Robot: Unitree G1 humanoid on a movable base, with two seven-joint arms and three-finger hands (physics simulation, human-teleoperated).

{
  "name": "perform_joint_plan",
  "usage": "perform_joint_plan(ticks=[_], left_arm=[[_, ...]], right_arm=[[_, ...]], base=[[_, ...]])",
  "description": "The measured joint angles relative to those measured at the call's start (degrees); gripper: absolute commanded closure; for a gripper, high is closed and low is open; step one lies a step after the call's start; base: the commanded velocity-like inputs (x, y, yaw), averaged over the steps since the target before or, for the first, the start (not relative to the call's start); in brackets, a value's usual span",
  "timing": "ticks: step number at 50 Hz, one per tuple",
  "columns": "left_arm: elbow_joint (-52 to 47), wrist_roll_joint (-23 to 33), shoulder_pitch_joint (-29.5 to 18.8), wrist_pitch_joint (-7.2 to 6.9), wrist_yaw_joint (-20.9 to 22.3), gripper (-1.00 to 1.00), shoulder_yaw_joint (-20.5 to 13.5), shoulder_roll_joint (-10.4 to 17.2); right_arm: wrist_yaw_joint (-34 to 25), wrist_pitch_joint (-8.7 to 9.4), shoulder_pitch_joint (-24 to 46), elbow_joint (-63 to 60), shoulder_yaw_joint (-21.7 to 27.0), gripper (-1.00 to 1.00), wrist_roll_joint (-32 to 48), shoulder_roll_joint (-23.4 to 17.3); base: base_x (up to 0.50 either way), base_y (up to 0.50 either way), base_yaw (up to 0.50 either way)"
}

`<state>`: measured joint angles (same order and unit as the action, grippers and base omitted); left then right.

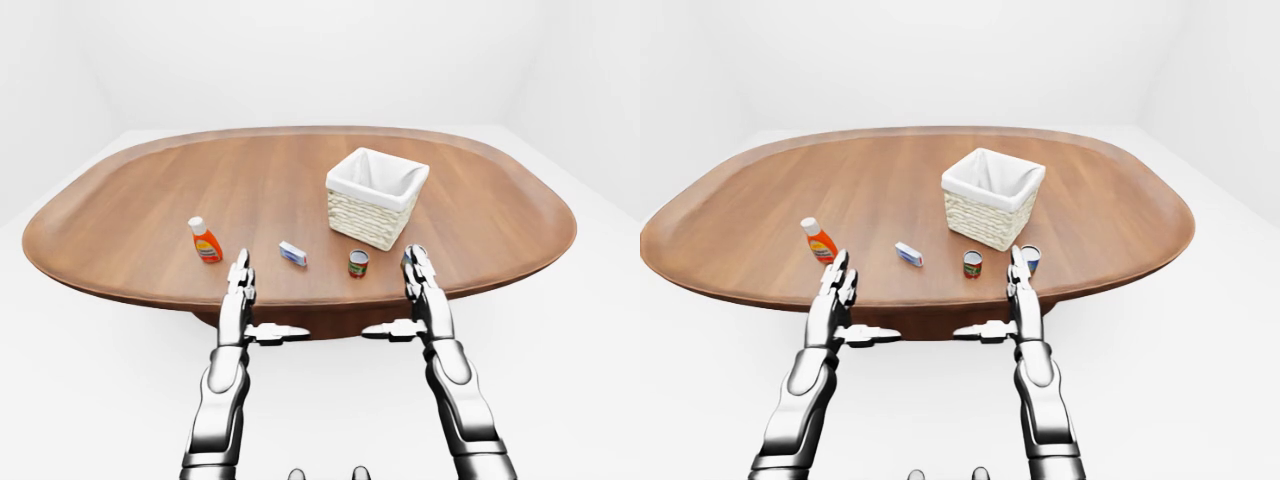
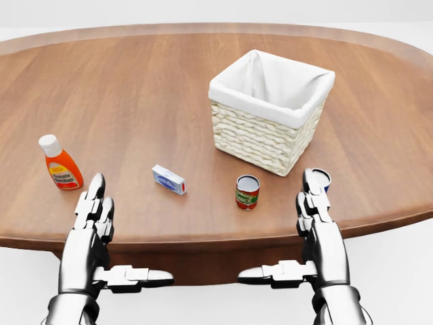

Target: Pick up the ketchup, and put it in the basket.

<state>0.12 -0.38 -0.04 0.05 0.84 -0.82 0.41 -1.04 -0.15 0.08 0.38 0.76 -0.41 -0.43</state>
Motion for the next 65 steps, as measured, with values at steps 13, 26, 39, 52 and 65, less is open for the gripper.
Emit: perform_joint_plan(ticks=[13, 26, 39, 52, 65], left_arm=[[-0.5, -0.3, 0.3, -0.08, 1.0, -1.00, -0.8, 0.4], [-11.5, -1.0, 5.0, -3.90, 2.4, -1.00, -1.3, 0.5], [-27.6, -4.1, 10.3, -5.05, 5.7, -1.00, -6.2, 0.0], [-33.8, -5.9, 11.5, -5.05, 7.5, -1.00, -9.5, -0.7], [-36.0, -6.2, 12.0, -5.05, 8.3, -1.00, -10.3, -1.1]], right_arm=[[-1.3, -0.02, -0.2, 0.0, 0.7, -1.00, -0.4, -0.4], [-0.9, 3.13, -4.6, -10.5, -0.6, -1.00, 1.0, 0.0], [0.0, 5.15, -12.6, -29.8, -3.4, -1.00, 2.8, 0.0], [1.0, 5.15, -14.9, -35.9, -3.3, -1.00, 3.3, 0.3], [1.3, 5.15, -15.6, -37.4, -3.2, -1.00, 3.9, 0.3]], base=[[0.00, 0.00, 0.00], [0.00, 0.00, 0.00], [0.00, 0.00, 0.00], [0.00, 0.00, 0.00], [-0.01, 0.41, 0.00]])
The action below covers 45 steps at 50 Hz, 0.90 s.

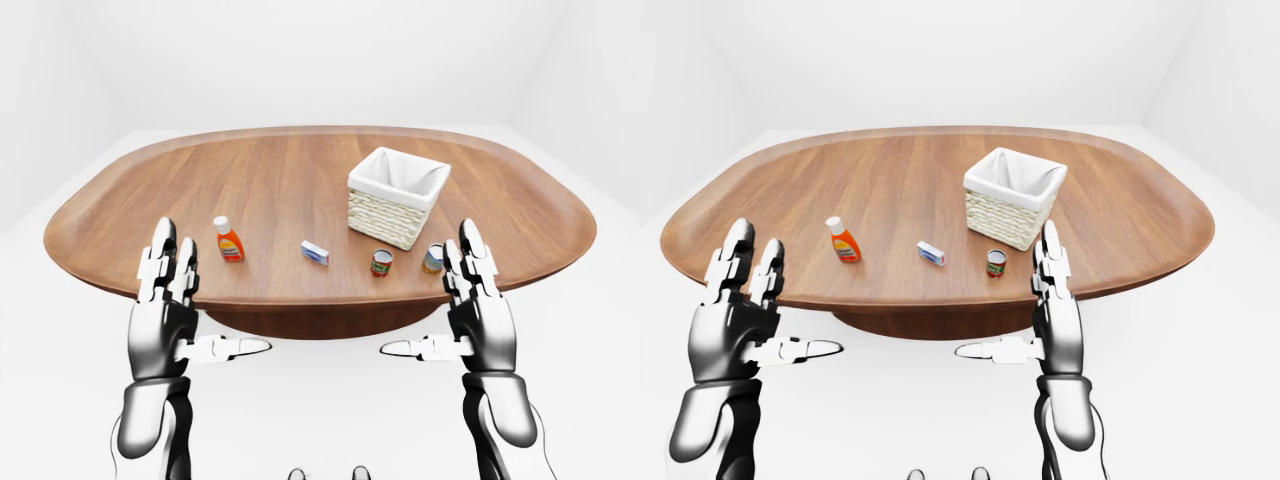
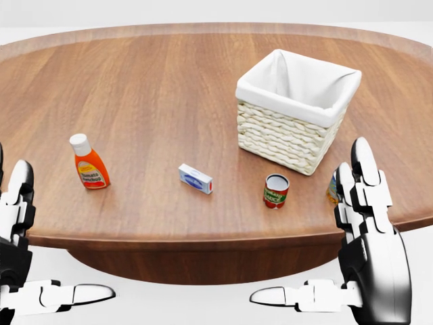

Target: Pick up the ketchup, and put it in the basket.

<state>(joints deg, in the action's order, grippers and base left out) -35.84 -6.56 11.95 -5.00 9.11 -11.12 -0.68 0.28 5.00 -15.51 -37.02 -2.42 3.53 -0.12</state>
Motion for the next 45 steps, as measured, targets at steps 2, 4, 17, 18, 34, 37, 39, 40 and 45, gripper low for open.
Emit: perform_joint_plan(ticks=[2, 4, 17, 18, 34, 37, 39, 40, 45], left_arm=[[-0.1, 0.0, 0.0, 0.00, 0.1, -1.00, -0.1, 0.0], [-0.3, 0.0, 0.1, 0.00, 0.1, -1.00, -0.1, 0.0], [-0.1, -0.1, 0.0, 0.00, 0.0, -1.00, -0.4, 0.1], [-0.1, -0.1, 0.0, 0.00, -0.1, -1.00, -0.4, 0.1], [-0.3, -2.0, -0.1, 0.00, -0.3, -1.00, -1.4, 0.0], [-0.5, -2.3, -0.2, 0.00, -0.3, -1.00, -1.6, 0.0], [-0.6, -2.5, -0.2, 0.00, -0.2, -1.00, -1.7, 0.0], [-0.7, -2.6, -0.3, 0.00, -0.2, -1.00, -1.8, 0.0], [-0.9, -2.9, -0.3, 0.00, -0.2, -1.00, -1.9, 0.0]], right_arm=[[0.1, 0.00, -0.1, -0.1, -0.1, -1.00, 0.2, 0.0], [0.1, 0.00, -0.2, -0.2, -0.2, -1.00, 0.3, 0.0], [0.8, 0.00, 0.0, 0.5, -0.9, -1.00, 1.8, 0.1], [0.8, 0.00, 0.0, 0.6, -0.9, -1.00, 1.9, 0.1], [0.7, 0.00, -0.5, -0.1, -1.4, -1.00, 2.0, -0.1], [0.7, 0.00, -0.6, -0.3, -1.6, -1.00, 2.0, -0.2], [0.6, 0.00, -0.6, -0.4, -1.6, -1.00, 2.0, -0.2], [0.6, 0.00, -0.6, -0.4, -1.7, -1.00, 2.0, -0.2], [0.6, 0.00, -0.7, -0.7, -1.9, -1.00, 2.0, -0.3]], base=[[-0.01, 0.50, 0.00], [-0.02, 0.50, 0.00], [0.00, 0.04, 0.00], [0.00, 0.00, 0.00], [0.28, 0.00, 0.00], [0.50, 0.00, 0.00], [0.50, 0.00, 0.00], [0.50, 0.00, 0.00], [0.50, 0.00, 0.00]])
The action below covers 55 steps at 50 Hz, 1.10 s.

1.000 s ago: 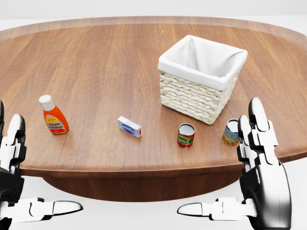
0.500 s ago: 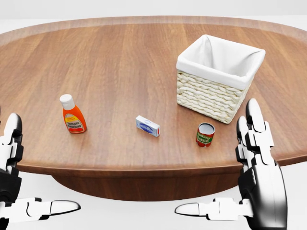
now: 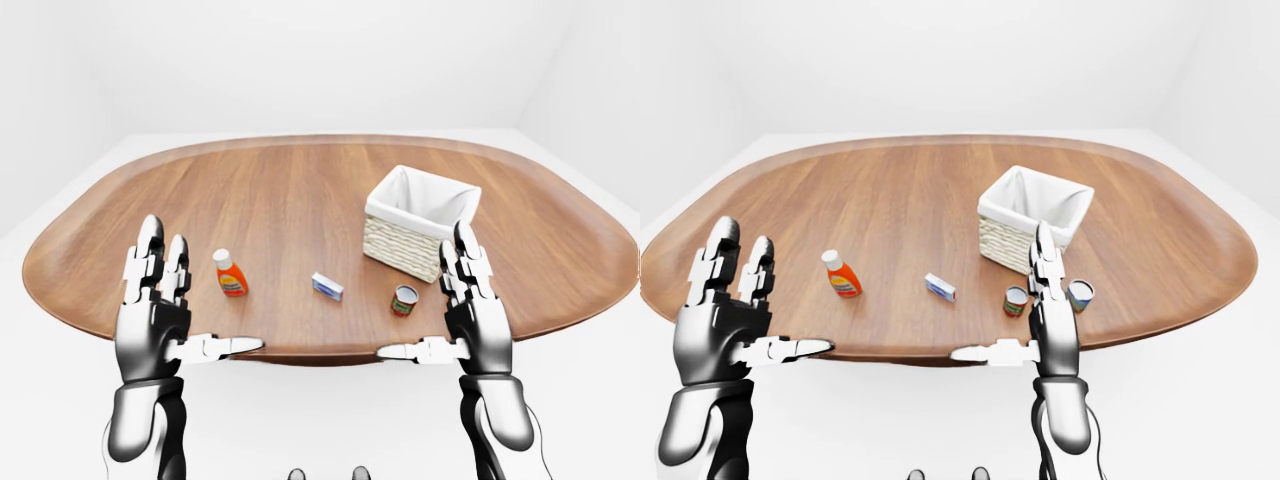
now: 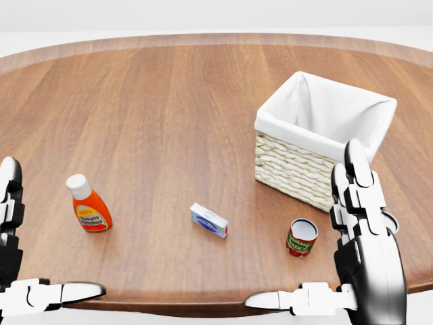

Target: Pick up the ketchup, and put it in the basket.

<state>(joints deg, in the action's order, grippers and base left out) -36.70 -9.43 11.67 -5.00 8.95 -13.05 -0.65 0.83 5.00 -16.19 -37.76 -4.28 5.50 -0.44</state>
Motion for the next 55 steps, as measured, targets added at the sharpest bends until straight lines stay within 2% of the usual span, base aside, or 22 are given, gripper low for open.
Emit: perform_joint_plan(ticks=[46, 55], left_arm=[[-0.2, 0.8, 0.2, 0.00, 0.7, -1.00, 0.2, -0.1], [-0.2, 0.9, 0.1, 0.00, 0.6, -1.00, 0.2, 0.0]], right_arm=[[-0.1, 0.00, -0.1, 0.0, 0.0, -1.00, 0.2, -0.1], [0.4, 0.00, 0.2, 0.6, 0.3, -1.00, 0.3, 0.1]], base=[[0.50, 0.00, 0.00], [0.00, 0.00, 0.00]])
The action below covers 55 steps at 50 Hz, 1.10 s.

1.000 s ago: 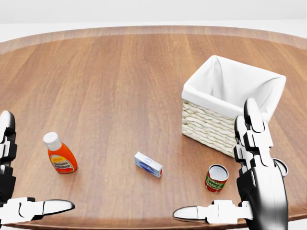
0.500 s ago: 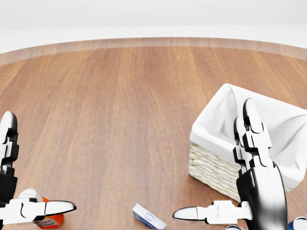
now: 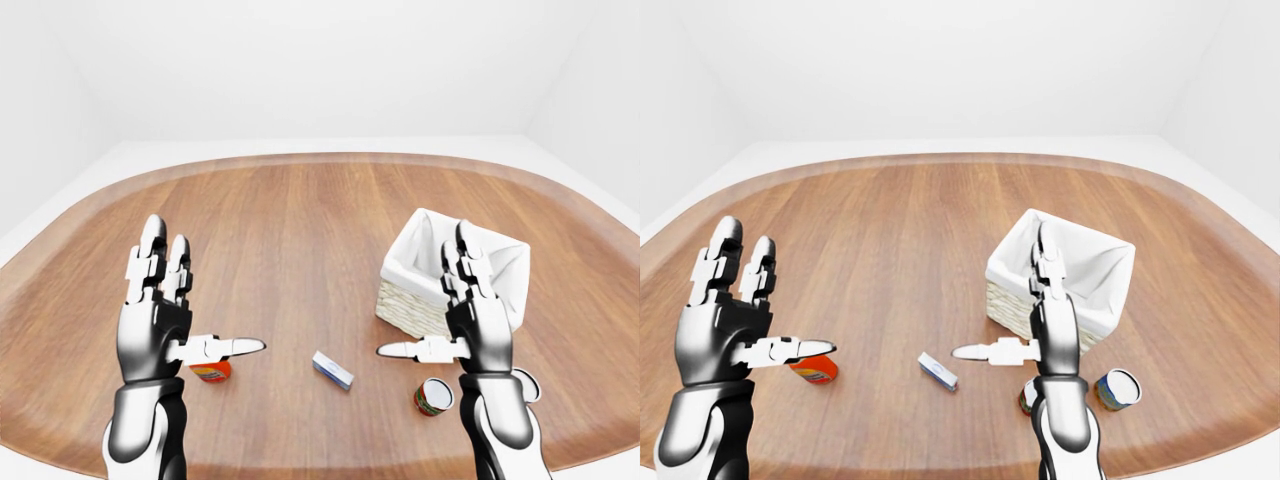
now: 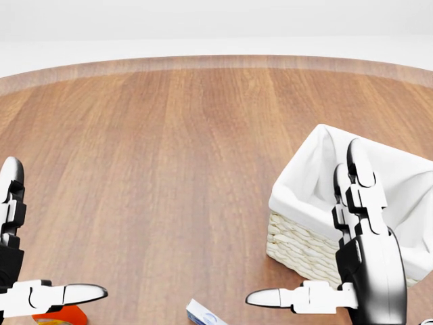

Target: Pick up the ketchup, and put it in the basket.

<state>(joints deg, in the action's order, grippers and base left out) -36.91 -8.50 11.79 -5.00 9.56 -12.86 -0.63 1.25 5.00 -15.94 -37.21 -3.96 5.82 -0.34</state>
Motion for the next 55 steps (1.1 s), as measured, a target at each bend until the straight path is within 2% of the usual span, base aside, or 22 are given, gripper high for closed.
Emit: perform_joint_plan(ticks=[10, 26, 29, 35, 44, 46, 47, 55], left_arm=[[-1.2, 0.9, 0.5, 0.00, 0.6, -1.00, -0.8, -0.1], [5.1, 3.9, 0.8, 0.00, 0.8, -1.00, -4.6, 0.1], [6.6, 4.6, 1.1, 0.38, 0.9, -1.00, -5.3, 0.1], [9.7, 6.0, 1.5, 2.12, 1.2, -1.00, -6.4, 0.1], [15.1, 8.0, 1.8, 6.14, 1.4, -1.00, -8.2, 0.5], [20.7, 9.4, 0.4, 9.42, 0.2, -1.00, -8.4, 1.5], [23.2, 10.0, -0.2, 10.00, -0.5, -1.00, -8.4, 2.0], [37.9, 13.0, -3.0, 10.00, -4.6, -1.00, -7.5, 5.2]], right_arm=[[0.2, 0.00, 0.4, 0.1, 0.6, -1.00, -0.2, 0.1], [0.3, 0.00, 0.7, 0.4, 0.9, -1.00, 0.2, 0.3], [0.3, 0.00, 0.7, 0.4, 0.8, -1.00, 0.2, 0.3], [0.4, 0.00, 0.5, 0.3, 0.6, -1.00, 0.4, 0.3], [0.5, 0.00, 0.4, 0.3, 0.4, -1.00, 0.5, 0.2], [0.6, 0.00, 0.5, 0.7, 0.3, -1.00, 0.5, 0.2], [0.6, 0.00, 0.5, 0.8, 0.3, -1.00, 0.5, 0.2], [0.7, 0.00, 0.6, 1.5, -0.1, -1.00, 0.6, 0.1]], base=[[0.00, 0.00, 0.00], [0.00, 0.00, 0.00], [0.00, 0.00, 0.00], [0.00, 0.00, 0.00], [0.00, 0.00, 0.00], [0.00, 0.00, 0.00], [0.00, 0.00, 0.00], [0.00, 0.00, 0.00]])
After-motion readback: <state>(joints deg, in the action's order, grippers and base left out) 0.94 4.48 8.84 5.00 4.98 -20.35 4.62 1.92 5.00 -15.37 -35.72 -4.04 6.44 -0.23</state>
